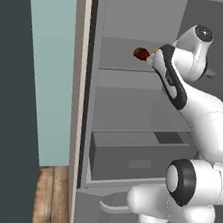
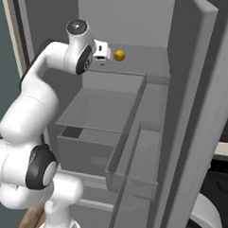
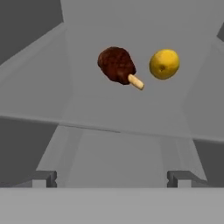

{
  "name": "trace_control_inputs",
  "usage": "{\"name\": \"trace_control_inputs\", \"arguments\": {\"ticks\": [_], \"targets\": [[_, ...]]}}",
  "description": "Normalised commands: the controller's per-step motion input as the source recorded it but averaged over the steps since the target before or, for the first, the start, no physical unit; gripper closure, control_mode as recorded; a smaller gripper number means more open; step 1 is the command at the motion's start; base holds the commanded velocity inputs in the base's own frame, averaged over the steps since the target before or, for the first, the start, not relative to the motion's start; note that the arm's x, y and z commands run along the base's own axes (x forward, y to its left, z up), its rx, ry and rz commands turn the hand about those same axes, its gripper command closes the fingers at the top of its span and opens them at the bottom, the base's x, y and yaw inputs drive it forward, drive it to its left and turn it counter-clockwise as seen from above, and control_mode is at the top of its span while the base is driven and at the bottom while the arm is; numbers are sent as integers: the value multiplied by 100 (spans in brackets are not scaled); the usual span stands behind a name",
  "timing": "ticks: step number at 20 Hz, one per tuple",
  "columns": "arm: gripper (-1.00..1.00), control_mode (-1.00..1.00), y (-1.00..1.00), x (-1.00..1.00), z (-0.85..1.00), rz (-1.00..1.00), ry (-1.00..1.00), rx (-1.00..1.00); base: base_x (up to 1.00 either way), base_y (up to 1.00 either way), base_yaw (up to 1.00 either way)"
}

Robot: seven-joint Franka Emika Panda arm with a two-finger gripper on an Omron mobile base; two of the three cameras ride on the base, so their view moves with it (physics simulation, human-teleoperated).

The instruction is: Place one lemon and one steak in each tupperware on the nearby counter, to pack two identical lunches.

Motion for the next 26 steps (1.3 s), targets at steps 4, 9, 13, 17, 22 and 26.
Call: {"name": "trace_control_inputs", "arguments": {"ticks": [4,9,13,17,22,26], "targets": [[-100,-100,-1,41,-9,5,0,0,0,0,0],[-100,-100,0,41,-4,5,0,0,0,0,0],[-100,-100,0,42,-4,6,0,0,0,0,0],[-100,-100,0,41,-4,6,0,0,0,0,0],[-100,-100,0,39,-8,5,0,0,0,0,0],[-100,-100,0,37,-9,5,0,0,0,0,0]]}}
